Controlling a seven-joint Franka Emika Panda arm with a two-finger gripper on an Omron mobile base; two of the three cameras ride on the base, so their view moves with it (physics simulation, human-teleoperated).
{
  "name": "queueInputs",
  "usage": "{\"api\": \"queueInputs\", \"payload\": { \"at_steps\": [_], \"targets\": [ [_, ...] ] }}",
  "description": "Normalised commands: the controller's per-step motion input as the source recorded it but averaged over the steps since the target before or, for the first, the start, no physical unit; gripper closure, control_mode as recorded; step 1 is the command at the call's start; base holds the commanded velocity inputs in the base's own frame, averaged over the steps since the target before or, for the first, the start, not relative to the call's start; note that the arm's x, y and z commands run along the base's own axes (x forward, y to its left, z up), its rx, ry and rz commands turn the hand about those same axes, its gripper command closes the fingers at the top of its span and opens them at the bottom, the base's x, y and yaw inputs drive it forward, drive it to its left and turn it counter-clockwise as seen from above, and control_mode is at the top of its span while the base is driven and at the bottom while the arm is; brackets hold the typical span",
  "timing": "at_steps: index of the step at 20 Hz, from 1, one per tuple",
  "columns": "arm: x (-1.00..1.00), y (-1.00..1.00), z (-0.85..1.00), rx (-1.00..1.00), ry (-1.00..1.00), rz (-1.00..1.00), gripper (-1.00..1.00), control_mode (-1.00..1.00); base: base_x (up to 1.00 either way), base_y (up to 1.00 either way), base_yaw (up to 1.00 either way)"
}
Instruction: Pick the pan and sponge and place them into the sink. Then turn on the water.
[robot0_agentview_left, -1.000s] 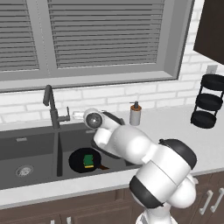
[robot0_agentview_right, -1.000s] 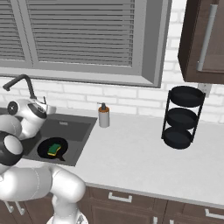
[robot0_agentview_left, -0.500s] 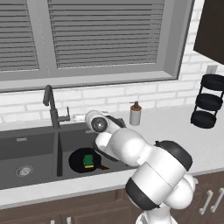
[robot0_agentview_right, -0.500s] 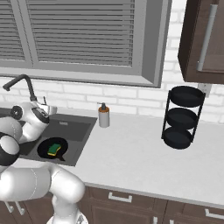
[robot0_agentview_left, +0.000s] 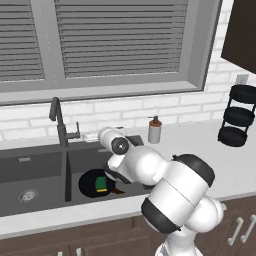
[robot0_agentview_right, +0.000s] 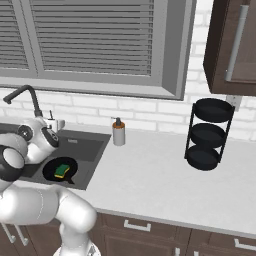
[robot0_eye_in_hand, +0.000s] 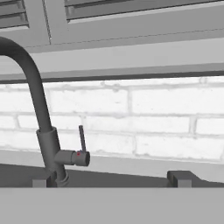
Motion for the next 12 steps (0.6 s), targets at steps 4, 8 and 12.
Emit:
{"api": "queueInputs", "payload": {
  "at_steps": [4,8,12],
  "targets": [
    [0.05,0.34,0.0,-0.02,-0.09,0.0,-1.0,-1.0,0.0,0.0,0.0],
    [0.11,0.23,-0.03,-0.01,-0.01,0.0,-1.0,-1.0,0.0,0.0,0.0],
    [0.14,0.17,-0.11,0.0,-0.03,0.0,-1.0,-1.0,0.0,0.0,0.0]
  ]
}}
